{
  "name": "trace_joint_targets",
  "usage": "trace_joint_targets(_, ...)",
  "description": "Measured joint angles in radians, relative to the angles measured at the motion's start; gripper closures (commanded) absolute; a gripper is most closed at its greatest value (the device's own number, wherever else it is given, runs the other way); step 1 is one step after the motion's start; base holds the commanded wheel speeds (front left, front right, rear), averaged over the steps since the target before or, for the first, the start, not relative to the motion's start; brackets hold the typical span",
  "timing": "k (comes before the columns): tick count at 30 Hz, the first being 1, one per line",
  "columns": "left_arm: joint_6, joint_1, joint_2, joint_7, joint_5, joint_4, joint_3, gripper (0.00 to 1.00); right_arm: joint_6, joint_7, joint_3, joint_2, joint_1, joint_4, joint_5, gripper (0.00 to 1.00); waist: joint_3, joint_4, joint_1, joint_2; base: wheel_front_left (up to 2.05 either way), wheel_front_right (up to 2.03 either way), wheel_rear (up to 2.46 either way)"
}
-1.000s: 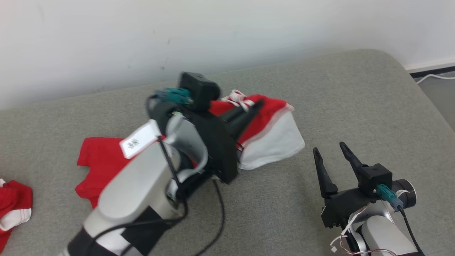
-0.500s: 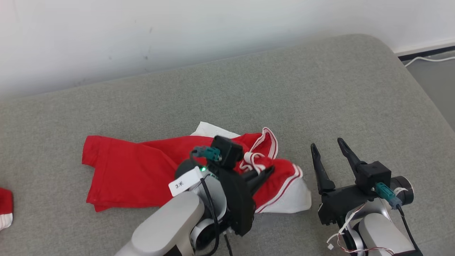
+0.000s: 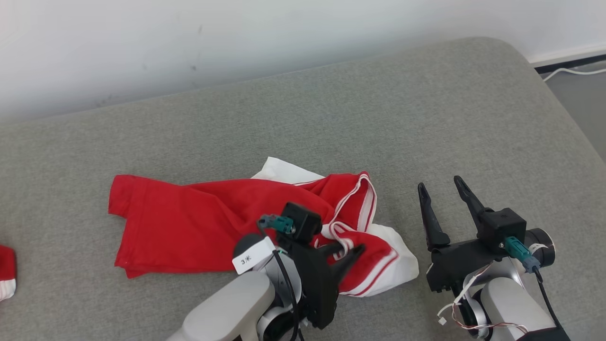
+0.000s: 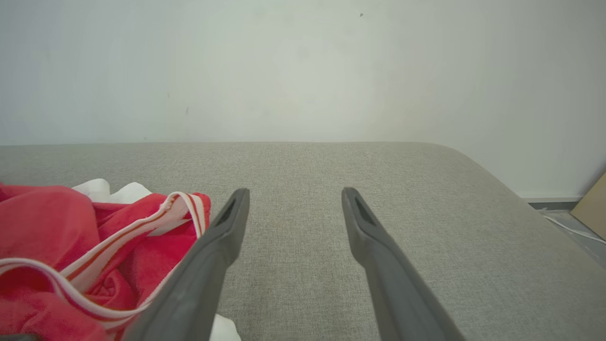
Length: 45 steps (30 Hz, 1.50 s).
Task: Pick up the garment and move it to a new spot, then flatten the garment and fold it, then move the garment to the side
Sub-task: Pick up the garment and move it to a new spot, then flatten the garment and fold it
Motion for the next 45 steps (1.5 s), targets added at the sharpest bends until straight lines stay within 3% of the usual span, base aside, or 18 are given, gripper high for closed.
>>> trace_joint_targets(12, 0.0, -0.048, -0.002, -0.072, -0.025, -0.025, -0.033, 0.0, -0.001, -0.001, -0.028, -0.014, 0.025, 0.019, 0.007, 0.0, -0.026, 0.08, 0.0, -0.0001, 0.0, 0.0, 0.0)
trace_joint_targets(19, 0.0, -0.054, -0.004, -0.115, -0.043, -0.029, 0.001, 0.0, -0.001, -0.001, -0.029, -0.012, 0.028, 0.023, 0.008, 0.0, -0.047, 0.147, 0.0, 0.0, 0.0, 0.0, 0.0)
trace_joint_targets(28, 0.034, -0.092, 0.136, -0.145, -0.008, 0.114, 0.045, 0.0, 0.0, -0.001, -0.013, 0.0, 0.028, 0.024, 0.008, 0.0, -0.073, 0.192, -0.0001, -0.0002, 0.0, 0.0, 0.0)
trace_joint_targets(37, 0.108, -0.149, 0.193, -0.157, 0.094, 0.224, 0.023, 0.0, 0.0, -0.002, -0.016, -0.005, 0.028, 0.023, 0.008, 0.0, -0.067, 0.195, 0.0, -0.0001, 0.0, 0.0, 0.0)
trace_joint_targets(45, 0.134, -0.149, 0.204, -0.154, 0.102, 0.298, 0.016, 0.0, 0.002, -0.007, -0.017, -0.011, 0.028, 0.021, 0.008, 0.0, -0.058, 0.194, 0.0, -0.0002, 0.0, 0.0, 0.0)
